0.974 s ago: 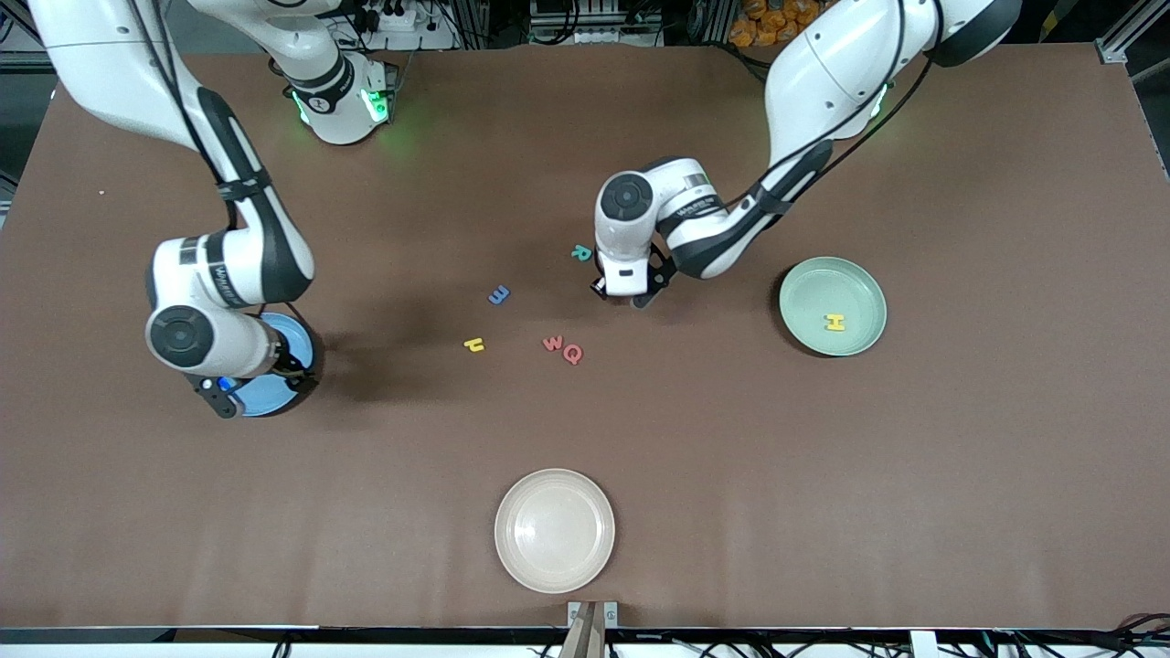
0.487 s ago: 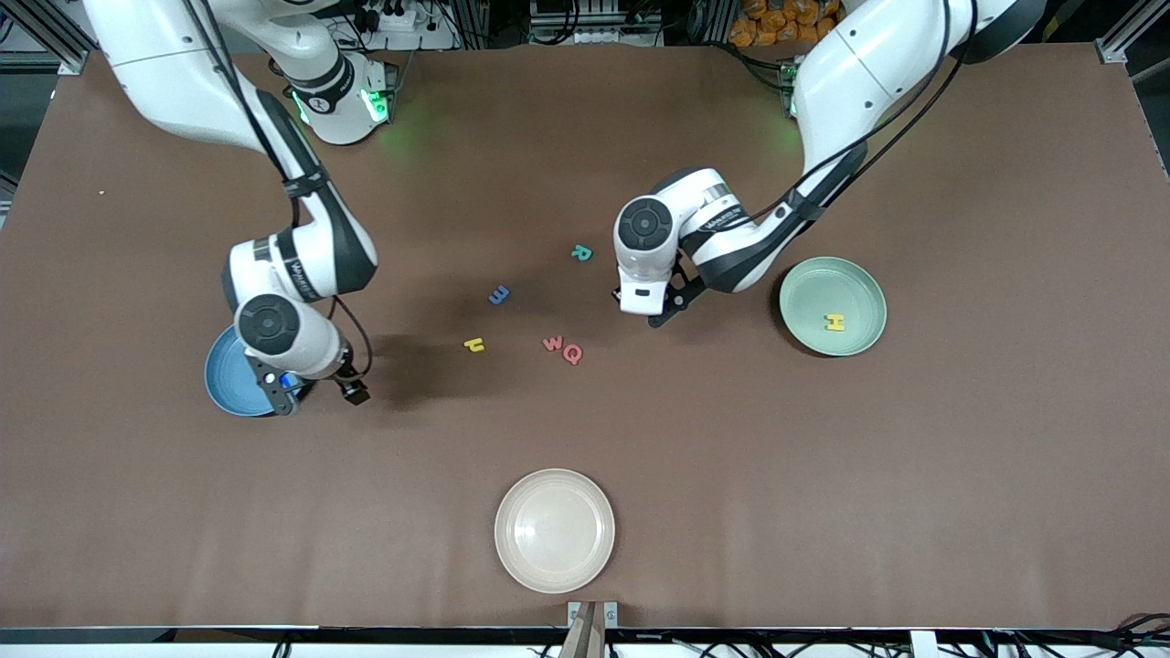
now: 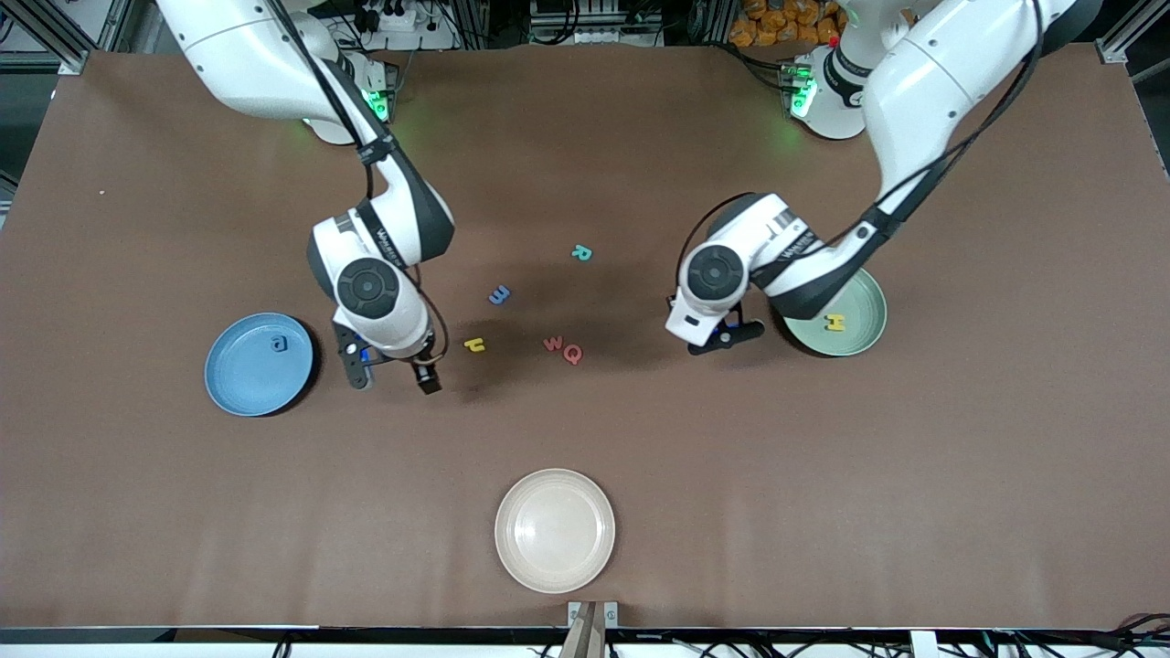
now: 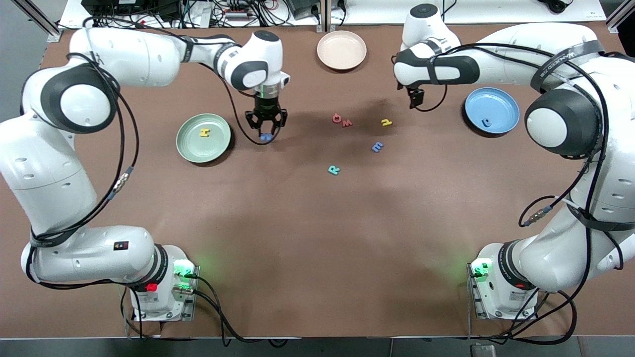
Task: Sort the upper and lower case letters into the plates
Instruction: 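Carry the W into the green plate while the right gripper moves to the h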
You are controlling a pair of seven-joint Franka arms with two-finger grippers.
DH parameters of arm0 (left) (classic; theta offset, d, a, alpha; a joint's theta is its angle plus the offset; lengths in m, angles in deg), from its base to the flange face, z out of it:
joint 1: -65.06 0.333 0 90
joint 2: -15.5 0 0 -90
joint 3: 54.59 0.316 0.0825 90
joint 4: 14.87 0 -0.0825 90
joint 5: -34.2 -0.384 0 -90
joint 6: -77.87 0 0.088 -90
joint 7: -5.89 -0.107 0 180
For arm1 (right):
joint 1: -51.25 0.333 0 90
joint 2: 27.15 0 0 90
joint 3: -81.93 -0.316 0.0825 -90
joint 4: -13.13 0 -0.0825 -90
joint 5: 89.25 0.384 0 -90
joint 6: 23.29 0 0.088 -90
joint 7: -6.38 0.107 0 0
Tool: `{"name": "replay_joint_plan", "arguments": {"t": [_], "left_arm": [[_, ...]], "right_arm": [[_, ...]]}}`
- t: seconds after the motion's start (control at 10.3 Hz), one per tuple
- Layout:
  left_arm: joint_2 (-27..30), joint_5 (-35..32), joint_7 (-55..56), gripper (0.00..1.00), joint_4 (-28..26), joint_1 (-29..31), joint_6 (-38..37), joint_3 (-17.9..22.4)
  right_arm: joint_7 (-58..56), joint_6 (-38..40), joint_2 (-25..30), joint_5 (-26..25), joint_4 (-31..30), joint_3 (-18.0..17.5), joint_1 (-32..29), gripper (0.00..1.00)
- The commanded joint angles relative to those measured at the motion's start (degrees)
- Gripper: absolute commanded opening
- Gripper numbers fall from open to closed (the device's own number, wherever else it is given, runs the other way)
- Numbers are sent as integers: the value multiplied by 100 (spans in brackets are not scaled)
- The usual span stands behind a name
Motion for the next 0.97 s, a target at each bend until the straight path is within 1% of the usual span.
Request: {"name": "replay_joint_plan", "arguments": {"t": [0.0, 0.1, 0.29, 0.39, 0.58, 0.68, 0.78, 0.88], "left_arm": [[152, 95, -1335, 16, -98, 588, -404, -124], [213, 51, -1767, 16, -115, 686, -545, -107], [345, -203, -2340, 15, -221, 932, -739, -89], [363, -221, -2421, 15, -239, 968, -827, -89], [573, -528, -2876, 16, -536, 1231, -828, -98], [591, -547, -3340, 18, -546, 1476, -793, -106], [591, -625, -3823, 23, -555, 1670, -706, -106], [591, -652, -4167, 35, -738, 1985, -374, -106]], "right_arm": [[90, -83, -216, 427, 211, 28, -39, 100], [299, -144, -330, 428, 211, 28, 83, 100], [809, -1010, -489, 437, -60, 28, 128, 100], [846, -1119, -542, 445, -114, 28, 276, 100], [890, -1155, -647, 445, -210, 28, 339, 100], [933, -1155, -604, 454, -298, 19, 339, 100], [1099, -1155, -569, 454, -403, 19, 400, 100], [1231, -1155, -568, 454, -430, 27, 488, 100]]}}
